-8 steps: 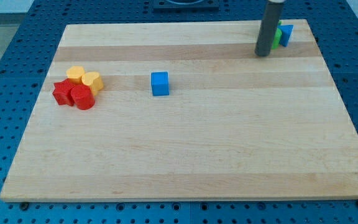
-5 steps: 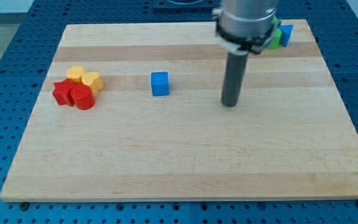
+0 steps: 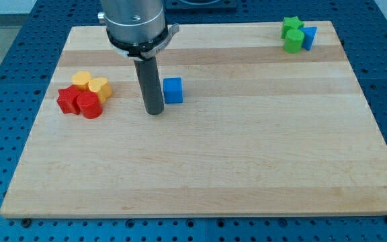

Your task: Push the blue cube into the green circle

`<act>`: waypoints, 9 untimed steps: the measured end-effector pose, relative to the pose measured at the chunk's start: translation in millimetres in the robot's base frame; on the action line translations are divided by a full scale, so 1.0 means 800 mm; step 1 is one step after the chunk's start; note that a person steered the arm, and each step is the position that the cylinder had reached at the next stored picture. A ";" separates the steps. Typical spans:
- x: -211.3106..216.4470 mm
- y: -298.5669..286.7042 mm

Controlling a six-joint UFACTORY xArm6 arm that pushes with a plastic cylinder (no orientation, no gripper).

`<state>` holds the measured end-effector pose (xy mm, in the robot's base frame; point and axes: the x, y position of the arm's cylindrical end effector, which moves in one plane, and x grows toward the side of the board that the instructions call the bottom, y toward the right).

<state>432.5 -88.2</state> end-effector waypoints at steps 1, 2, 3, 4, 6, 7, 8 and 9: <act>-0.025 0.005; -0.054 0.023; -0.066 0.063; -0.066 0.106; -0.071 0.186; -0.088 0.213; -0.105 0.241; -0.106 0.270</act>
<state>348.0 127.8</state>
